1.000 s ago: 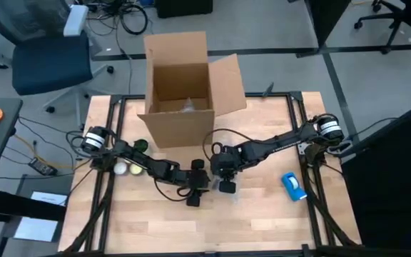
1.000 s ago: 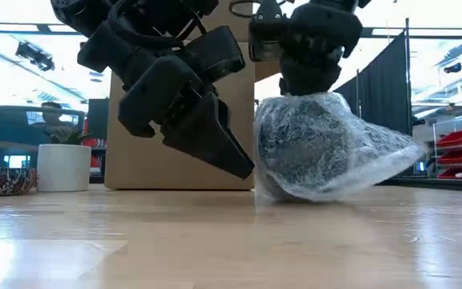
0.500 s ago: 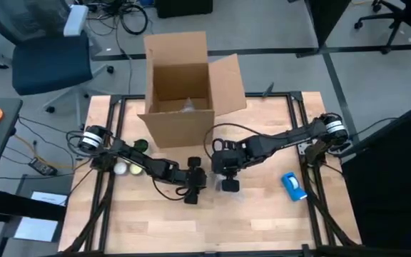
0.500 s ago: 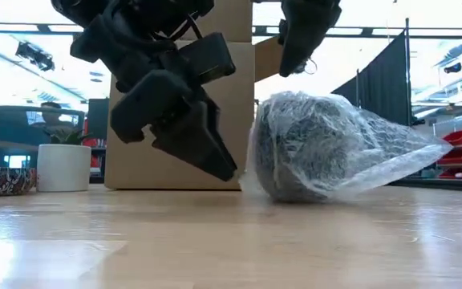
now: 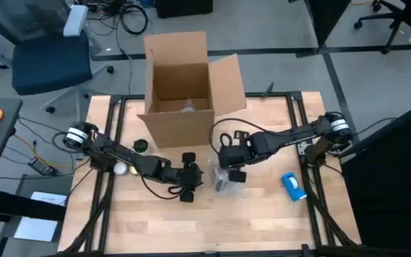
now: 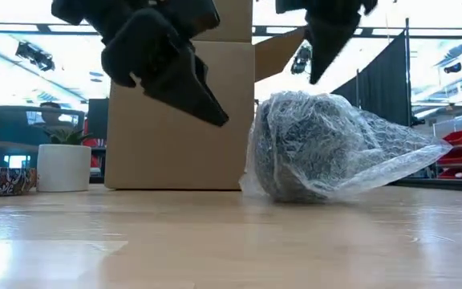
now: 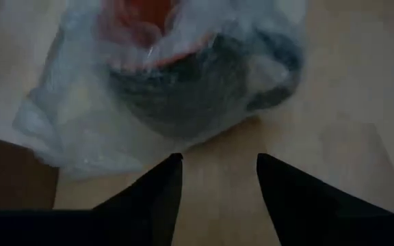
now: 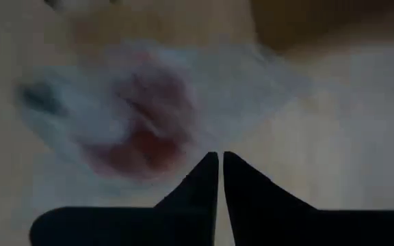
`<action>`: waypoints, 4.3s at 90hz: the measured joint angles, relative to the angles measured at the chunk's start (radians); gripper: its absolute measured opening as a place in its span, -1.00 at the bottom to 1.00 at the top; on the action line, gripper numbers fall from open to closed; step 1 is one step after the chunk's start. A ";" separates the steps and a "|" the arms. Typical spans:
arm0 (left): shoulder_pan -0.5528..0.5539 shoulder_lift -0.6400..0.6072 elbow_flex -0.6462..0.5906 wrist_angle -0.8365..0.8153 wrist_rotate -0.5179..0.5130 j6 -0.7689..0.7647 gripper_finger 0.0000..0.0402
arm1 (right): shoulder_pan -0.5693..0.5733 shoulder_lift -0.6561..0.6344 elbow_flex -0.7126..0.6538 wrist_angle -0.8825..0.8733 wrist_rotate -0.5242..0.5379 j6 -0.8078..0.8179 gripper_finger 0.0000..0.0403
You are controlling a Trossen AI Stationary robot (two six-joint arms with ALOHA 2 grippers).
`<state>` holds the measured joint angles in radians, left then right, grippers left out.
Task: Wrap mug
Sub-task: Wrap the black mug with bubble wrap
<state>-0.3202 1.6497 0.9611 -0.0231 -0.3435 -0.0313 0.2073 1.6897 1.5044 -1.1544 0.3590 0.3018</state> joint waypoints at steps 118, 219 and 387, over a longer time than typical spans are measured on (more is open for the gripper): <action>-0.020 0.177 0.000 0.216 0.008 -0.026 -0.14 | -0.104 0.007 -0.396 0.256 -0.186 0.071 -1.00; -0.007 0.116 0.071 -0.310 -0.161 -0.008 -0.14 | 0.048 -0.003 -0.299 0.417 -0.492 0.175 -1.00; -0.282 -0.029 0.073 0.070 -0.236 -0.341 -0.14 | 0.433 -0.121 -0.400 0.496 -0.046 0.548 -1.00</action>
<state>-0.6024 1.6211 1.0340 0.0473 -0.5791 -0.3721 0.6400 1.5688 1.1044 -0.6587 0.3127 0.8494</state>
